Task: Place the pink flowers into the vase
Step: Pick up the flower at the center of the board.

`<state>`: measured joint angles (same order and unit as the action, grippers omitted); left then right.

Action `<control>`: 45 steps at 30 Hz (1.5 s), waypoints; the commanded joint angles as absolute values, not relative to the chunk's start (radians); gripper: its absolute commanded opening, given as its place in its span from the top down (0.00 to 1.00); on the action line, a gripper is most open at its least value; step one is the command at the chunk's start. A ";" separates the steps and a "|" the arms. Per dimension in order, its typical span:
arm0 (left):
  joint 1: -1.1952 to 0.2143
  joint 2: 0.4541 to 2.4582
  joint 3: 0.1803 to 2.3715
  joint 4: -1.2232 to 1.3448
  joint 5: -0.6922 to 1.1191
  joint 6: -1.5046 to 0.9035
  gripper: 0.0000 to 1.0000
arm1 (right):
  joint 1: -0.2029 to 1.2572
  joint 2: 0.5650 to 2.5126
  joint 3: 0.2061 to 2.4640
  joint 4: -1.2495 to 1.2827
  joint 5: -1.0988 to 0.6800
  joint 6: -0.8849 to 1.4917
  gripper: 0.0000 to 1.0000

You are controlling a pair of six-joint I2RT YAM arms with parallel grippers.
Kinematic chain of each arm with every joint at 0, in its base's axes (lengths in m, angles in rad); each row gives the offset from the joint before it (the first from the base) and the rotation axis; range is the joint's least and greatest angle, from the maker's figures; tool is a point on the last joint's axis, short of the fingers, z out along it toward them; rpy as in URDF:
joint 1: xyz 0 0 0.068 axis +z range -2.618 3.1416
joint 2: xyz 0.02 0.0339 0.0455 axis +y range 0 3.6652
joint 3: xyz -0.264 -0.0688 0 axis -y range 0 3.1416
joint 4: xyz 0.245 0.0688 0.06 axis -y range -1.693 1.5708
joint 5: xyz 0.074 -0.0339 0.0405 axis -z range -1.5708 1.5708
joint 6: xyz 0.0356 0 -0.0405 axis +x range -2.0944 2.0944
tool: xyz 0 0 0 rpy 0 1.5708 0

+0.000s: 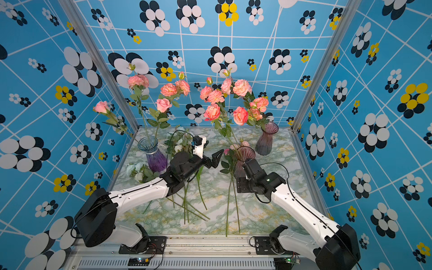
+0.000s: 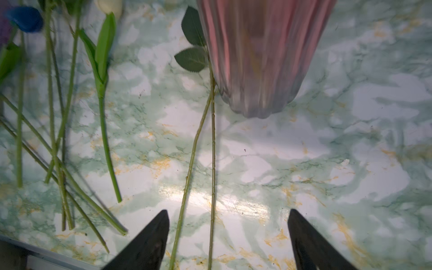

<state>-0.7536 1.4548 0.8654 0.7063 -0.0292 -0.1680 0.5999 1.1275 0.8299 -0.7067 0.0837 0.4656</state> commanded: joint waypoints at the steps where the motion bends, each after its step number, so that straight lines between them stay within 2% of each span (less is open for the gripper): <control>1: -0.736 1.412 0.835 0.708 -0.017 -0.191 0.00 | 0.629 1.171 0.759 -0.581 0.061 0.542 0.24; 14: -0.699 1.391 0.779 0.666 -0.019 -0.263 0.00 | 0.708 1.378 0.683 -0.384 0.172 0.630 0.51; 26: -0.664 1.404 0.781 0.648 0.011 -0.318 0.00 | 0.723 1.510 0.711 -0.334 0.217 0.650 0.65; 31: -0.638 1.421 0.794 0.611 0.037 -0.391 0.00 | 0.729 1.530 0.744 -0.343 0.212 0.640 0.79; 39: -0.579 1.459 0.815 0.599 0.191 -0.564 0.00 | 0.729 1.491 0.873 -0.435 0.232 0.550 1.00; 45: -0.565 1.490 0.855 0.568 0.303 -0.645 0.01 | 0.732 1.464 0.966 -0.484 0.208 0.477 1.00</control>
